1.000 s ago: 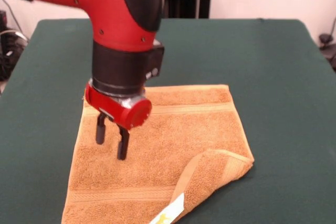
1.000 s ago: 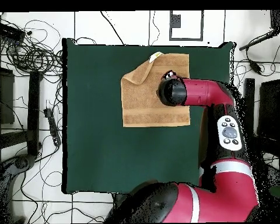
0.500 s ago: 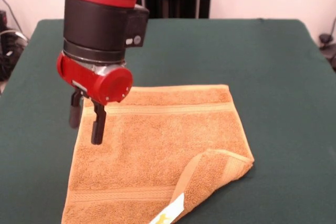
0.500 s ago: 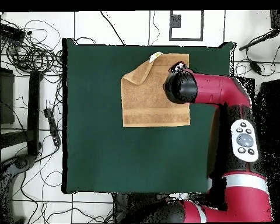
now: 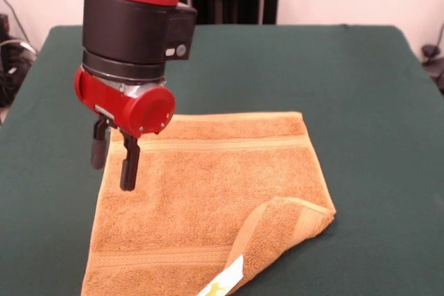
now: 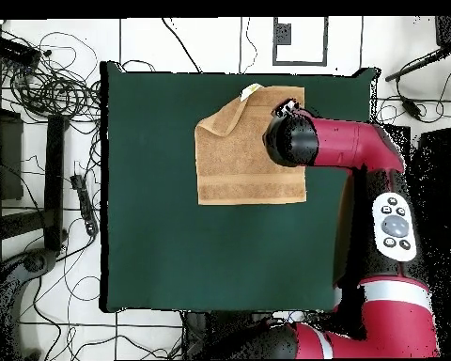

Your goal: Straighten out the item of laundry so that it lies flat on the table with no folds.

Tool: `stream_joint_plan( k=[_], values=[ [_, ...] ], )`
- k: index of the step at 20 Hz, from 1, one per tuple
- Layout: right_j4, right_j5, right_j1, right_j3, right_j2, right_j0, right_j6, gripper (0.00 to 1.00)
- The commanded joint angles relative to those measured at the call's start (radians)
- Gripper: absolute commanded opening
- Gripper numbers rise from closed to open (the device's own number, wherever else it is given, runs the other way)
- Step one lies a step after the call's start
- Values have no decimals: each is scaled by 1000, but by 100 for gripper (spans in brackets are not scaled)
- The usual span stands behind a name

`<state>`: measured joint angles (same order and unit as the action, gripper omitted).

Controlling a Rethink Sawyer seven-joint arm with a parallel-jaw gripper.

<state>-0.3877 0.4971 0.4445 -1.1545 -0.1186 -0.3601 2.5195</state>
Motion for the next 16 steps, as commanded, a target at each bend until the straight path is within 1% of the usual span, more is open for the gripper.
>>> stream_joint_plan(
  k=[1, 10, 13, 16],
  values=[
    [7, 77, -87, -45, -45, 32, -39, 100],
    [-17, 73, -160, 41, -23, 51, -38, 100],
    [-22, 76, -170, 54, -11, 62, -31, 100],
    [-28, 86, -158, 47, 5, 83, -26, 100]
  ],
)
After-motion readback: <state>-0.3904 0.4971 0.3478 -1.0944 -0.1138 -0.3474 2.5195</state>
